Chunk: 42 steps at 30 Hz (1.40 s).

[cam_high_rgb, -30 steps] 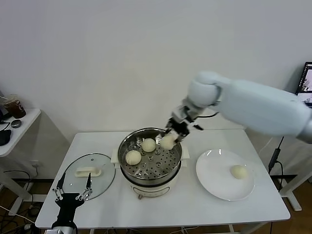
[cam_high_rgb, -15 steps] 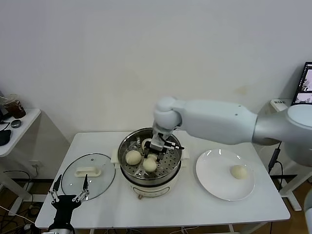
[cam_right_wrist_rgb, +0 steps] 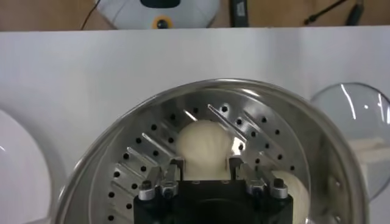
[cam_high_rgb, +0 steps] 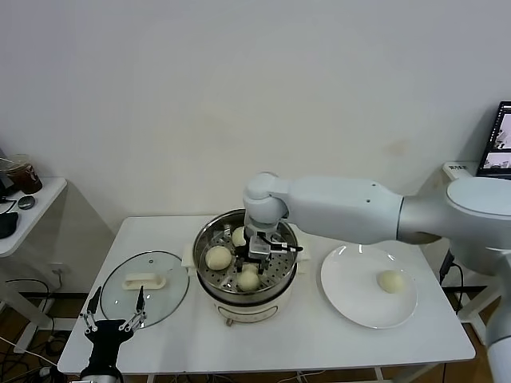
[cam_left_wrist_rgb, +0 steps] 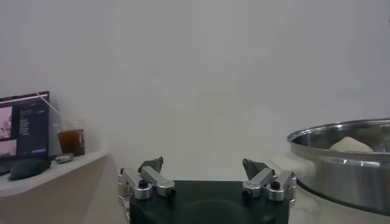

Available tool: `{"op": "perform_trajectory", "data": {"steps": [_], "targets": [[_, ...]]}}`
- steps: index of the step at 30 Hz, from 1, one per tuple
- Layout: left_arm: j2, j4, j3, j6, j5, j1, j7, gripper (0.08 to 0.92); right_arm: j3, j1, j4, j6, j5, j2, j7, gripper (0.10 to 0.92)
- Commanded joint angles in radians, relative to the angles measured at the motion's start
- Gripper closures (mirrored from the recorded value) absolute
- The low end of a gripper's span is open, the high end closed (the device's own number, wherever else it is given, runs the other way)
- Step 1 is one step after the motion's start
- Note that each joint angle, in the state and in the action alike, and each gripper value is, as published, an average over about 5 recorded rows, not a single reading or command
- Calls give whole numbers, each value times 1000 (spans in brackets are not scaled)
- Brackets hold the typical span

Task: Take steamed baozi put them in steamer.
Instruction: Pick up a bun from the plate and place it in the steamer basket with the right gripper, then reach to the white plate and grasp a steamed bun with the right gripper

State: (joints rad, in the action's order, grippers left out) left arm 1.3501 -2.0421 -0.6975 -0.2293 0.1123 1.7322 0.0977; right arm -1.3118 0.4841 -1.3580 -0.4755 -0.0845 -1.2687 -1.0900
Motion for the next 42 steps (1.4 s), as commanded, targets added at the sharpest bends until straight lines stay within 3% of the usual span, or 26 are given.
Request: {"op": "perform_trajectory", "data": {"steps": [1,7,10,16,19,22,32,42], "targets": [[0,-2,1,1,-1,0,0,177,14,28,-3,-25,20,8,20,412],[-5,-6,3,2,1,-5,-2,177,46,165,-45,72,84,138,-22,249],[-9,-9,-3,2,4,-10,-4,177,56,217,-74,175,136,252,-35,210],[-23,-8,-3,2,15,-21,-5,177,36,267,-149,491,247,487,-46,203],[-26,-2,9,3,16,-30,-5,177,42,237,-187,704,255,602,-63,203],[-27,5,23,3,14,-38,-5,177,74,162,-194,801,222,697,-81,203],[-33,15,34,3,10,-43,-5,177,288,-198,-100,739,19,826,-105,203],[-29,19,36,4,-5,-41,-6,177,574,-556,91,681,-144,755,-75,203]]}}
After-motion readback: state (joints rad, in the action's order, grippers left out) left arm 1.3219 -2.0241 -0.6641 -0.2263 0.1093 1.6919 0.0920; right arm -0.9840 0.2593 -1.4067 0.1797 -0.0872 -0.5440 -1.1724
